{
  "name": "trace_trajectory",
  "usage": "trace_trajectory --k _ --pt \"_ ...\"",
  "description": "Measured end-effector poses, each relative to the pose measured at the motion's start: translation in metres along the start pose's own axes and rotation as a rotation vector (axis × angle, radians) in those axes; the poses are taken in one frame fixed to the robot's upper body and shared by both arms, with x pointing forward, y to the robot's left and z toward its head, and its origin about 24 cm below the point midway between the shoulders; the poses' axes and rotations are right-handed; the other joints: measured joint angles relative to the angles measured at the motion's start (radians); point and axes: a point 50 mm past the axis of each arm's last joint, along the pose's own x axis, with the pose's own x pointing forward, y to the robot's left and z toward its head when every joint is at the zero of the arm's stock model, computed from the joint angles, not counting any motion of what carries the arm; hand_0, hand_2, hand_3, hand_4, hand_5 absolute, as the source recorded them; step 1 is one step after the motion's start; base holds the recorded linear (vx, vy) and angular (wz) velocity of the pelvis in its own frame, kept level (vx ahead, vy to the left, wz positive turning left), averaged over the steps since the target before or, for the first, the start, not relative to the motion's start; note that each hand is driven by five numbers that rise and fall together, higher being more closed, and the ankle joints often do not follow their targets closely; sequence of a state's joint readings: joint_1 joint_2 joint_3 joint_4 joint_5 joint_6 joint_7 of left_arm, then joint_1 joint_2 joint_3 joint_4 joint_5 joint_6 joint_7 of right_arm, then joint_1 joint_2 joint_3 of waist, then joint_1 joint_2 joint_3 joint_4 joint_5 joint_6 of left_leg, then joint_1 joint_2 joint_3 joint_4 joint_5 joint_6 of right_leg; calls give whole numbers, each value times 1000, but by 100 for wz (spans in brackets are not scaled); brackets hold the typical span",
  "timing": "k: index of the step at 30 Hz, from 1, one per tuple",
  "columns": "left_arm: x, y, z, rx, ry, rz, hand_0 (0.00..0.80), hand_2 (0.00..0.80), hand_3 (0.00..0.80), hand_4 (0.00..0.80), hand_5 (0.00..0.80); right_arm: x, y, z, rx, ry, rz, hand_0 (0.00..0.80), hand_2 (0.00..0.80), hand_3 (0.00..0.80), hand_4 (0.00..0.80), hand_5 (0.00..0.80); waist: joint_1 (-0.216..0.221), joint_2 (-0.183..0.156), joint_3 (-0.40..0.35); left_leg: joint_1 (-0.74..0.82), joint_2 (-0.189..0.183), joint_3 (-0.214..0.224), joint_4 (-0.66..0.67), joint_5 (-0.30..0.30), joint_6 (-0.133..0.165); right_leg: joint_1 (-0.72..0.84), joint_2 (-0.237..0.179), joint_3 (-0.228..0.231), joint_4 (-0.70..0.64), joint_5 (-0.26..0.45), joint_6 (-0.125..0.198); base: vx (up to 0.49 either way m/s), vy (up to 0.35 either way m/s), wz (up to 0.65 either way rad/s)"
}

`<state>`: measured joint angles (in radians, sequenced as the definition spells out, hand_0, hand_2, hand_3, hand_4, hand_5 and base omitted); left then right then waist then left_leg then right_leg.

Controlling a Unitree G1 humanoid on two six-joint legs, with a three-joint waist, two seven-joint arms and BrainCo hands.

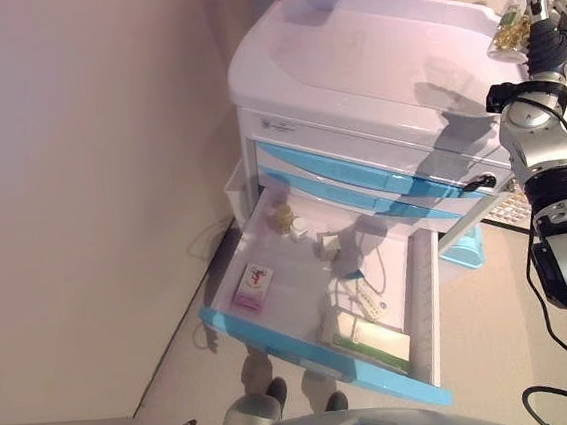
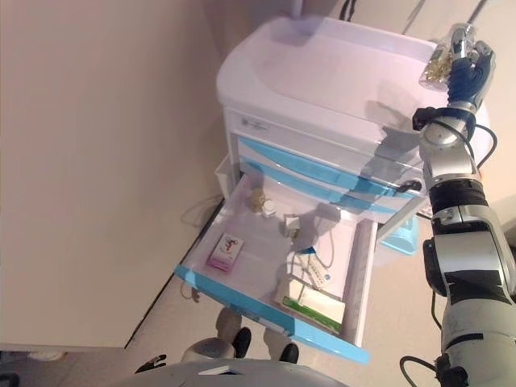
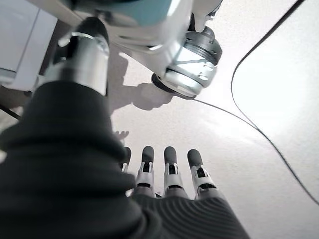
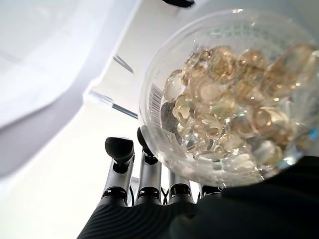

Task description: Open the drawer and pick up the medicine

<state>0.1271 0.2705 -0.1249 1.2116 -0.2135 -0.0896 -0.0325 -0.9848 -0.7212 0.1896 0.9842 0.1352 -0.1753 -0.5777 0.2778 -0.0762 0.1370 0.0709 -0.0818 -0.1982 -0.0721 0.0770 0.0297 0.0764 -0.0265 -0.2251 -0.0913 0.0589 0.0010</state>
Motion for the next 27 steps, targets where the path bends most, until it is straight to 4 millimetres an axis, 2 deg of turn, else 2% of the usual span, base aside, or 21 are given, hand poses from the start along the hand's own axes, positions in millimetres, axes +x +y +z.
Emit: trace_trajectory --k 4,12,17,20,27 --pt "0 3 1 20 -1 0 0 0 0 0 0 -1 -2 -10 -45 23 -15 800 800 800 800 800 15 -1 1 -27 -7 -27 14 1 0 -12 -5 -28 0 -3 3 -2 -11 21" --pt "0 8 5 29 -11 2 0 0 0 0 0 -5 0 -28 -190 82 60 800 800 800 800 800 39 -17 29 -60 -11 -41 16 9 4 -38 -10 -44 0 -3 4 -13 -4 7" --pt "2 15 15 37 -29 11 0 0 0 0 0 -1 10 -14 -337 -2 172 800 800 800 800 800 26 -35 53 -62 -12 -39 16 9 4 -40 -12 -44 0 -3 4 -8 -2 0" --pt "3 18 25 40 -56 15 0 0 0 0 0 7 7 -4 -425 -39 215 800 800 800 800 800 26 -42 64 -70 -12 -33 16 11 5 -51 -12 -38 0 -3 5 1 -11 -6" --pt "4 19 31 24 -73 17 0 0 0 0 0 18 -2 5 -601 -80 326 800 800 800 800 800 27 -60 76 -69 -12 -27 16 11 7 -50 -11 -37 0 -3 4 -2 -15 0"
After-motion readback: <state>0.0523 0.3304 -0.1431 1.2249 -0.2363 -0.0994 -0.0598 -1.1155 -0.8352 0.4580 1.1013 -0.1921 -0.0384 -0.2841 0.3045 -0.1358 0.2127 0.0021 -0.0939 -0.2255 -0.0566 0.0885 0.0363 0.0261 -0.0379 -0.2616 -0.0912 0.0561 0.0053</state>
